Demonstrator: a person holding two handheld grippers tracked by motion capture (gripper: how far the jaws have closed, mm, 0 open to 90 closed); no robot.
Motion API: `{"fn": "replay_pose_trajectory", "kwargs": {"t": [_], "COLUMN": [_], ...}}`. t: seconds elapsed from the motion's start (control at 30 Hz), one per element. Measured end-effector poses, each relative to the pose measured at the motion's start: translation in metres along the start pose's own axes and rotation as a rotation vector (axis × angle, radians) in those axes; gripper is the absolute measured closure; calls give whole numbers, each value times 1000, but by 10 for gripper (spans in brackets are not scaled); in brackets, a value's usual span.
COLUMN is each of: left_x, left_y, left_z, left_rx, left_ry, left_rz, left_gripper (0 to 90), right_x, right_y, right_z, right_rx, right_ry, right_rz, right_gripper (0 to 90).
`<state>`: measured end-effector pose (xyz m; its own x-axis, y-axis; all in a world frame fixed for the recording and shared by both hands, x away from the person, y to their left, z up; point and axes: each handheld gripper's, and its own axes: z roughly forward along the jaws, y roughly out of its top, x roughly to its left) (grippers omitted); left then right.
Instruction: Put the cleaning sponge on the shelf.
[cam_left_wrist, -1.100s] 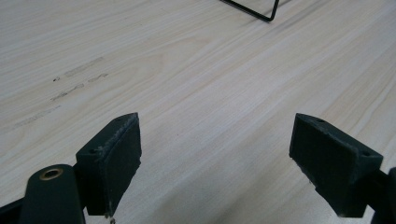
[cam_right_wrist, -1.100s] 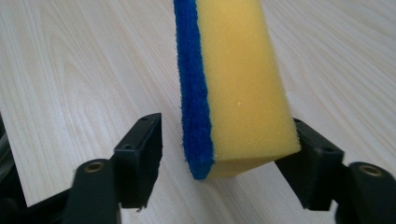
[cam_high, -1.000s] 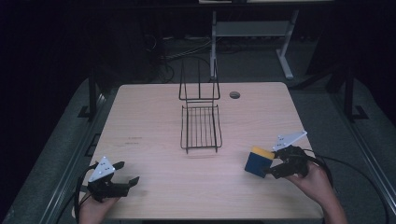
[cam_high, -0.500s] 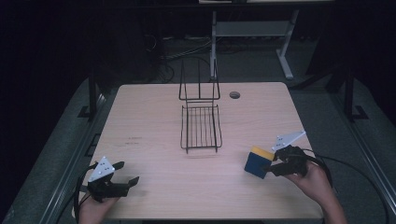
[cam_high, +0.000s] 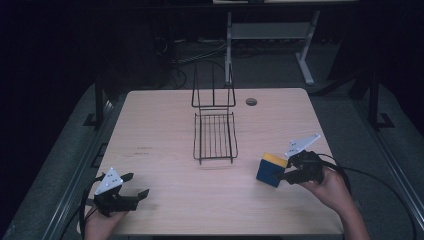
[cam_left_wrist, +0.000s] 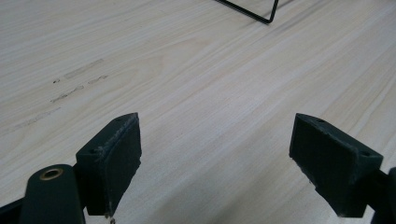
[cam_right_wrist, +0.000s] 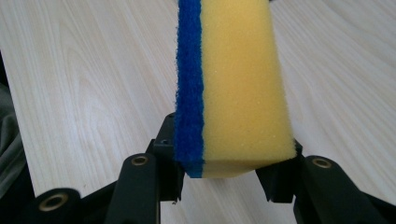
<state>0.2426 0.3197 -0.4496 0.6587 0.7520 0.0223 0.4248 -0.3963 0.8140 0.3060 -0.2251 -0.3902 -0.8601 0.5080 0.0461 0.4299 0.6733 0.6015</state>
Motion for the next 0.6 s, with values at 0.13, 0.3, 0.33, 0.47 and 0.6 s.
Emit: {"fn": "replay_pose_trajectory", "kwargs": {"t": [0.13,0.3,0.33,0.47,0.6], "left_x": [0,1,0,1,0], "left_y": [0,0,0,0,1], "left_z": [-1,-2,-2,-2,-1], "left_rx": [-1,-3,-8,-9,-3], "left_ry": [0,1,4,3,-1], "left_rz": [-1,-3,-2,-3,3], "left_gripper": [163,163,162,163,163], "right_x": [-1,0,0,0,0], "right_y": [7,20,26,34,47], "right_z": [1,2,4,5,6], "right_rx": [1,2,2,9,5], "right_ry": [5,10,14,18,22], "right_rz": [-7,-30,-42,-55,-69], "right_gripper": [564,564,564,564,563]}}
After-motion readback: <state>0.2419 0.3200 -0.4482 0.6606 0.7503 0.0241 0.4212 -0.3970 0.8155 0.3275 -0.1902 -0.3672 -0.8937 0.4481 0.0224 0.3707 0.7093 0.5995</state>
